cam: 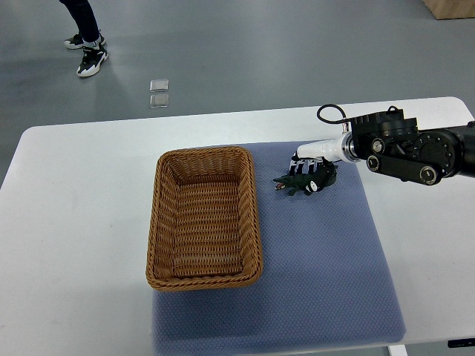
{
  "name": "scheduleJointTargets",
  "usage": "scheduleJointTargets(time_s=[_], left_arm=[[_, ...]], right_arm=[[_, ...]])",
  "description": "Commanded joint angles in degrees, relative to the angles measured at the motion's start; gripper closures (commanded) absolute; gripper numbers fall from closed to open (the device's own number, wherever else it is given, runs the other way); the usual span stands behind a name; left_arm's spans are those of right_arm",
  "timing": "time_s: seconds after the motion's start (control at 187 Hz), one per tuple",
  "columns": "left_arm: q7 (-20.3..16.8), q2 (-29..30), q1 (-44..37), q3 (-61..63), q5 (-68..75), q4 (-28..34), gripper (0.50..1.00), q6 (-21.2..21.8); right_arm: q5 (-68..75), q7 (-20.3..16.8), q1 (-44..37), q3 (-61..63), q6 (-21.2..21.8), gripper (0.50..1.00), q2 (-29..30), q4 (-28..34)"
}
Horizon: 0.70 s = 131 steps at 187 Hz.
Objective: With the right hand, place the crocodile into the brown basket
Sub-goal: 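Lower the right hand and close its fingers around the crocodile, then lift the crocodile with the right hand and carry it over the basket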
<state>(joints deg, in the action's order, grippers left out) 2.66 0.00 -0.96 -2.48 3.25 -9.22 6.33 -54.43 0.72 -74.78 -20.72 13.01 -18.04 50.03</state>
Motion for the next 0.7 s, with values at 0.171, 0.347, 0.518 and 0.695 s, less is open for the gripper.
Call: scheduleJointTargets(time_s=[0.171,0.347,0.518,0.695], left_arm=[[0.1,0.0,0.0,0.0,0.0,0.0,0.500,0.0],[0.0,0.0,0.0,-0.1,0.0,-0.1,0.500,0.0],[0.0,0.0,0.0,-0.1,0.0,-0.2,0.500,0.0],[0.0,0.0,0.0,-0.1,0.0,-0.2,0.500,0.0]], right_arm=[[-0.2,0.1,-3.4,0.3,0.4,1.000,-2.0,1.2],[0.3,0.1,-9.8,0.8,2.1,1.000,-3.8,3.8],[0.9,0.0,-16.9,0.9,3.4,1.000,-3.5,6.9],[1.6,0.0,-19.5,0.9,3.5,1.000,-0.8,8.2]])
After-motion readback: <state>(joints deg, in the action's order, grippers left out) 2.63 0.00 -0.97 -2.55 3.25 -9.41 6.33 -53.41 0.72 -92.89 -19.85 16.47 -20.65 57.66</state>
